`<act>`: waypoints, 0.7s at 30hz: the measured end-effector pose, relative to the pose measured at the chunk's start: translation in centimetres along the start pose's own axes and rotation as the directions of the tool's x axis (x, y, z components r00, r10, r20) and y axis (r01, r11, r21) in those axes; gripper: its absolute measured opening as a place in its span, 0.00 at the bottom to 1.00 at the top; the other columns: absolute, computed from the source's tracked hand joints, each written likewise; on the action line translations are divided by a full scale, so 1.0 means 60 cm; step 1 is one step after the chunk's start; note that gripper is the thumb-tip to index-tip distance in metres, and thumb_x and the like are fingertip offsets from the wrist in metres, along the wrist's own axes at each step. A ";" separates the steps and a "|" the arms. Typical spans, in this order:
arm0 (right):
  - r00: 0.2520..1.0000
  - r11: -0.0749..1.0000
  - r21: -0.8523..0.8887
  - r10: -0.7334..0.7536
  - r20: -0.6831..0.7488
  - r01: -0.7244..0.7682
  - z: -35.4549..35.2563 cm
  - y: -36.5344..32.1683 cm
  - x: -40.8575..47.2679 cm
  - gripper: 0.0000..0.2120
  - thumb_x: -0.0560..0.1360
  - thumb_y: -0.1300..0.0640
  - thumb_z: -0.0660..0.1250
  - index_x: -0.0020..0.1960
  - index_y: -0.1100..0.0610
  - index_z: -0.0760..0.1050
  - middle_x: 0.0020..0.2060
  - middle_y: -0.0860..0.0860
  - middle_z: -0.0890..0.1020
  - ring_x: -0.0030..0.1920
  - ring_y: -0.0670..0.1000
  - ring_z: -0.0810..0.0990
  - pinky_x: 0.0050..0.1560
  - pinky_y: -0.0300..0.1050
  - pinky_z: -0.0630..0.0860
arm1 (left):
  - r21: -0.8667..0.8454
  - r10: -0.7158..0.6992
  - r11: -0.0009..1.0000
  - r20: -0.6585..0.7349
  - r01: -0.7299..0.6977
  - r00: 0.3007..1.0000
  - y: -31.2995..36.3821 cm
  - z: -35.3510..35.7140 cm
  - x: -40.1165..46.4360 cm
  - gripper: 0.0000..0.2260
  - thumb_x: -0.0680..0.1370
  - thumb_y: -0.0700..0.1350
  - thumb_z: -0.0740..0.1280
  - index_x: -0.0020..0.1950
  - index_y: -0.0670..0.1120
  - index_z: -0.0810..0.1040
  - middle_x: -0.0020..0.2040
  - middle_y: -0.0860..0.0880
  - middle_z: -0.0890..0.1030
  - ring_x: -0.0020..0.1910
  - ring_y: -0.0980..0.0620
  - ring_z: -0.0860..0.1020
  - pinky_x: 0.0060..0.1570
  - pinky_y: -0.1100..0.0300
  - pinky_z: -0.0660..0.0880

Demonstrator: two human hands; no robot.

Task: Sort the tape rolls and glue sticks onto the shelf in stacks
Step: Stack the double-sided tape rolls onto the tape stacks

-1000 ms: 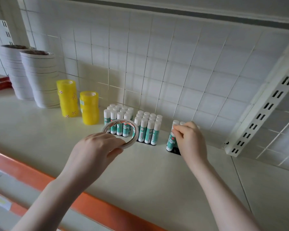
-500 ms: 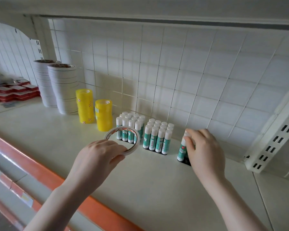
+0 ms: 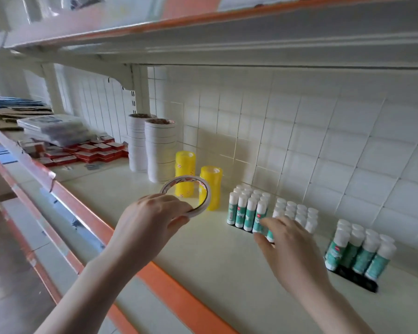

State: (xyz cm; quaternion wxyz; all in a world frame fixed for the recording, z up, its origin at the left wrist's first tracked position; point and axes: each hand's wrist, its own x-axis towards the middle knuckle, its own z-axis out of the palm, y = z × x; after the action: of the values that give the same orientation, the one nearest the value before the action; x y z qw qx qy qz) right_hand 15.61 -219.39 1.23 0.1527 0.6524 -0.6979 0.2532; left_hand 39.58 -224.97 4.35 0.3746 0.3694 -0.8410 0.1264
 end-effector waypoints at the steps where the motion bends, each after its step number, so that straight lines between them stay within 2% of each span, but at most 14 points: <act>1: 1.000 1.000 0.010 0.006 -0.005 -0.006 0.008 -0.021 0.006 0.07 0.67 0.55 0.75 0.42 0.55 0.79 0.36 0.52 0.80 0.38 0.58 0.80 0.36 0.48 0.75 | 0.009 0.009 1.000 -0.004 -0.009 1.000 -0.020 -0.008 -0.002 0.05 0.65 0.46 0.74 0.40 0.52 0.82 0.34 0.57 0.80 0.32 0.54 0.79 0.31 0.65 0.71; 4: 0.999 0.996 0.079 0.042 0.011 -0.042 0.042 -0.095 0.027 0.10 0.75 0.52 0.67 0.55 0.54 0.78 0.49 0.52 0.80 0.53 0.56 0.77 0.52 0.49 0.71 | 0.003 0.023 1.000 -0.006 -0.023 1.000 -0.097 -0.032 -0.010 0.06 0.64 0.48 0.70 0.40 0.53 0.82 0.34 0.56 0.81 0.32 0.53 0.79 0.29 0.64 0.74; 6: 0.999 0.993 0.105 0.046 -0.005 -0.045 0.070 -0.146 0.041 0.13 0.77 0.50 0.63 0.59 0.53 0.76 0.53 0.52 0.79 0.57 0.55 0.75 0.56 0.48 0.69 | 0.004 0.038 0.999 -0.008 -0.038 0.999 -0.156 -0.049 -0.012 0.06 0.64 0.49 0.70 0.39 0.53 0.82 0.33 0.56 0.81 0.31 0.53 0.79 0.28 0.63 0.75; 9: 0.990 0.983 0.118 0.137 0.014 -0.138 0.105 -0.221 0.065 0.13 0.76 0.51 0.65 0.58 0.54 0.77 0.53 0.54 0.79 0.56 0.56 0.76 0.54 0.49 0.70 | 0.020 0.061 0.998 -0.005 -0.061 0.998 -0.239 -0.077 -0.008 0.05 0.63 0.49 0.71 0.37 0.53 0.82 0.31 0.57 0.80 0.29 0.54 0.79 0.24 0.65 0.72; 13: 0.974 0.964 0.143 0.226 0.002 -0.224 0.145 -0.304 0.100 0.10 0.72 0.56 0.71 0.51 0.58 0.80 0.46 0.57 0.80 0.49 0.60 0.79 0.47 0.51 0.73 | 0.011 0.099 0.995 0.001 -0.099 0.995 -0.341 -0.104 0.006 0.07 0.62 0.46 0.75 0.38 0.53 0.82 0.31 0.55 0.80 0.29 0.53 0.79 0.25 0.66 0.72; 17: 0.973 0.964 0.129 0.229 0.030 -0.231 0.179 -0.359 0.133 0.11 0.70 0.56 0.73 0.51 0.57 0.81 0.44 0.56 0.81 0.47 0.60 0.80 0.45 0.49 0.74 | -0.032 0.104 0.994 -0.038 -0.105 0.994 -0.423 -0.112 0.030 0.05 0.65 0.47 0.72 0.39 0.50 0.83 0.33 0.53 0.81 0.29 0.49 0.79 0.25 0.56 0.76; 21: 0.968 0.962 0.112 0.247 0.036 -0.250 0.221 -0.381 0.173 0.11 0.64 0.58 0.78 0.45 0.57 0.82 0.38 0.55 0.82 0.41 0.59 0.82 0.39 0.49 0.77 | -0.032 0.094 0.995 -0.038 -0.095 0.995 -0.486 -0.098 0.074 0.07 0.65 0.42 0.77 0.40 0.49 0.82 0.33 0.51 0.81 0.30 0.46 0.78 0.27 0.53 0.75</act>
State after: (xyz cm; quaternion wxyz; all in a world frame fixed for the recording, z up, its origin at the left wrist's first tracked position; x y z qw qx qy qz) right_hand 38.68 -235.85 -0.56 0.0742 0.5702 -0.7600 0.3030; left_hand 61.62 -244.69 9.73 0.3895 0.3206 -0.8526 0.1365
